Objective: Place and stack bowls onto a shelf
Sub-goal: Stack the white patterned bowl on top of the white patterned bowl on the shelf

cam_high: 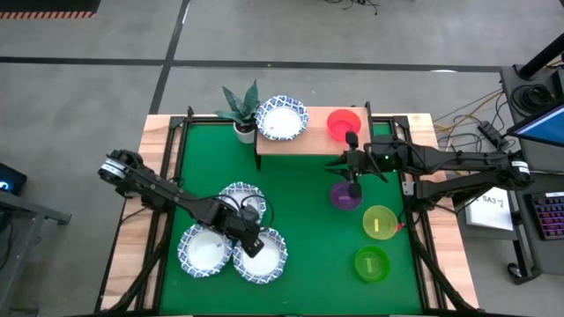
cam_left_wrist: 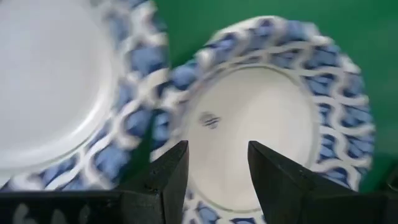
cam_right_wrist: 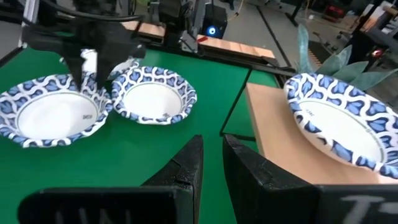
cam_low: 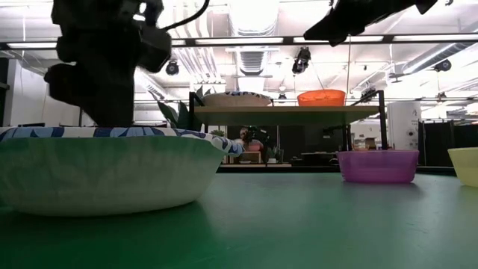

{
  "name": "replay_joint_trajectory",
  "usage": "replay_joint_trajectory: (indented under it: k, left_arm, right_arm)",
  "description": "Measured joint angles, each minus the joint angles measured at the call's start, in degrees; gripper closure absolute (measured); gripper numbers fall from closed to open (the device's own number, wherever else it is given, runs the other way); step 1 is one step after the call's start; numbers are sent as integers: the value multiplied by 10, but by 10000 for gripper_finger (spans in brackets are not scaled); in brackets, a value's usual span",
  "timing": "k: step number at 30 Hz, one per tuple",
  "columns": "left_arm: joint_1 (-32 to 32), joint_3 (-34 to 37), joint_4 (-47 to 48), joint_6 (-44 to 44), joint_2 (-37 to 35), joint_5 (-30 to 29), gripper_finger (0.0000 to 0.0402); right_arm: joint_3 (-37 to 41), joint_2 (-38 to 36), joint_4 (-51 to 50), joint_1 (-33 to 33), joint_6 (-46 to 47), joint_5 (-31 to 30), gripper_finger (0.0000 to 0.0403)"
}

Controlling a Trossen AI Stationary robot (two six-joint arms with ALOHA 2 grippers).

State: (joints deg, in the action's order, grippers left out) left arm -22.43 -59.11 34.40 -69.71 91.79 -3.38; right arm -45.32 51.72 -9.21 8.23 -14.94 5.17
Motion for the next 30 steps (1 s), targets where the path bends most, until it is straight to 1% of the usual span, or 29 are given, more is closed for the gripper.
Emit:
replay_joint_trajectory:
  k: [2, 5, 9, 13, 18, 22, 30]
  left_arm:
    - [4, 0, 19, -34, 0, 0, 253]
    - [11, 0, 36, -47, 0, -4, 253]
    - [30, 0, 35, -21, 0, -8, 253]
    - [70, -2, 21, 10, 0, -37, 253]
    - [112, -2, -7, 54, 0, -41, 253]
    - [118, -2, -27, 69, 0, -36, 253]
    - [117, 1, -31, 60, 14, -36, 253]
  right_arm:
    - [0, -1, -5, -1, 0, 0, 351]
    - [0, -5, -9, -1, 0, 0, 351]
    - [0, -11, -14, -1, 0, 0, 351]
    - [0, -18, -28, -1, 0, 0, 351]
    - [0, -29, -63, -1, 7, 0, 351]
    - [0, -32, -84, -1, 23, 0, 351]
    - [0, -32, -90, -1, 20, 0, 351]
